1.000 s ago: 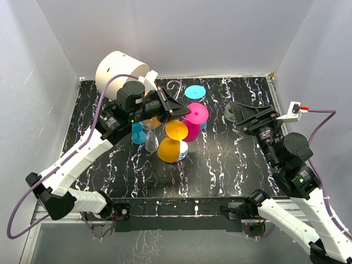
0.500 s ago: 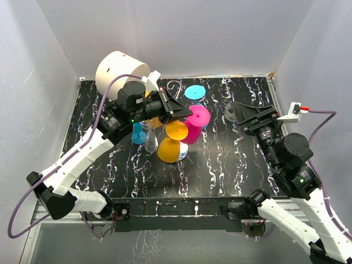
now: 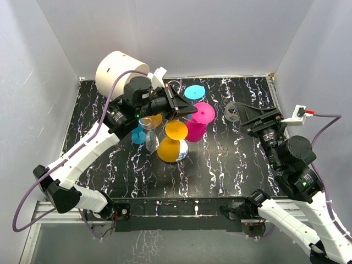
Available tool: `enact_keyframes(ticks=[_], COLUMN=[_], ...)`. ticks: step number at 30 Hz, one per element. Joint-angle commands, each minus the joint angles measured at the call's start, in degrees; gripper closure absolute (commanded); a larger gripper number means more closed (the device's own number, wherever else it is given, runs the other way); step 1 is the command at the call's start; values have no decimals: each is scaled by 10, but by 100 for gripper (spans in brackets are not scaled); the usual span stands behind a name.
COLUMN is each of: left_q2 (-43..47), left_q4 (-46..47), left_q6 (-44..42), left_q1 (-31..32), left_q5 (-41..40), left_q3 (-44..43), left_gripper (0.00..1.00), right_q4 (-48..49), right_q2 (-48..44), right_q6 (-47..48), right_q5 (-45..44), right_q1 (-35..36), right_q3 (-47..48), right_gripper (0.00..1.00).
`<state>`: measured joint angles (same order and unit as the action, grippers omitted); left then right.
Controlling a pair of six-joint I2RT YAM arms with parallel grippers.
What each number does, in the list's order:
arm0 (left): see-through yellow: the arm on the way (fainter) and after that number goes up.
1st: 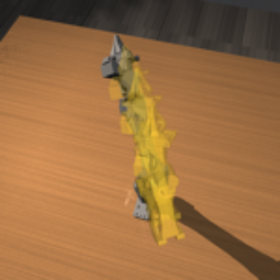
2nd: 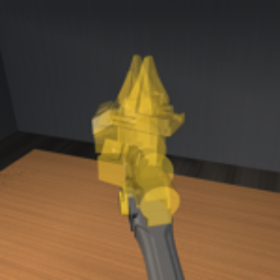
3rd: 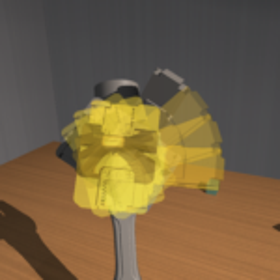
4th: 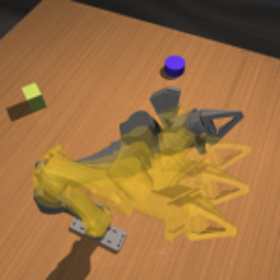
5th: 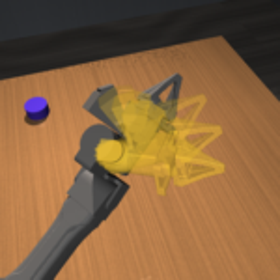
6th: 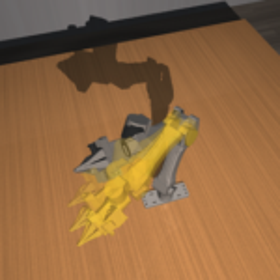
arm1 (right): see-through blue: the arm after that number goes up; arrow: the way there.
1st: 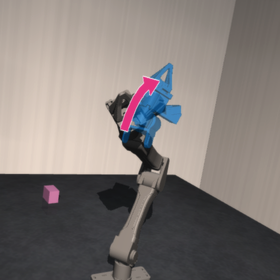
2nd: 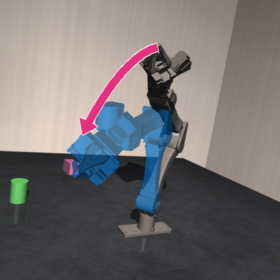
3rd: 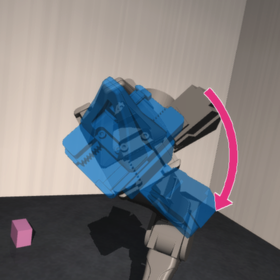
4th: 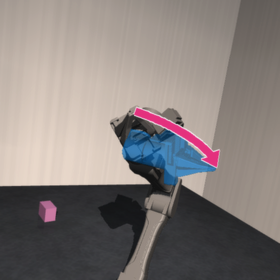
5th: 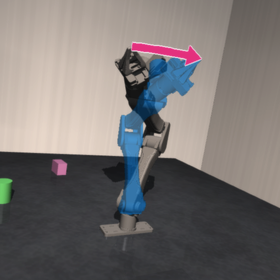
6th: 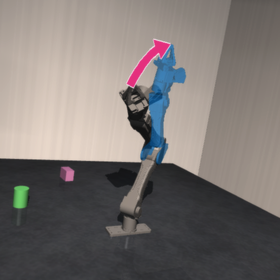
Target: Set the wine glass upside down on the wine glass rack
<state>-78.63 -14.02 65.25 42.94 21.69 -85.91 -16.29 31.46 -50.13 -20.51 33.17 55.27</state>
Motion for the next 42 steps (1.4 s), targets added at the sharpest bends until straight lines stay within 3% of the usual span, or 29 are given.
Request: enact_keyframes(ticks=[1,16,27,42], left_q2=[-9,-21,-19,-13], left_q4=[-20,-73,-127,-170], left_q6=[-23,-75,-114,-171], left_q1=[1,3,3,3], left_q5=[-20,-100,-140,-162], left_q3=[-51,-74,-97,-118], left_gripper=[100,97,78,71], right_q4=[11,5,10,11], right_q2=[-5,-7,-4,-3], right_q6=[-2,1,3,2], right_q5=[-15,-21,-16,-15], right_q1=[2,2,2,2], right_q3=[-2,-1,-1,0], right_gripper=[29,29,29,29])
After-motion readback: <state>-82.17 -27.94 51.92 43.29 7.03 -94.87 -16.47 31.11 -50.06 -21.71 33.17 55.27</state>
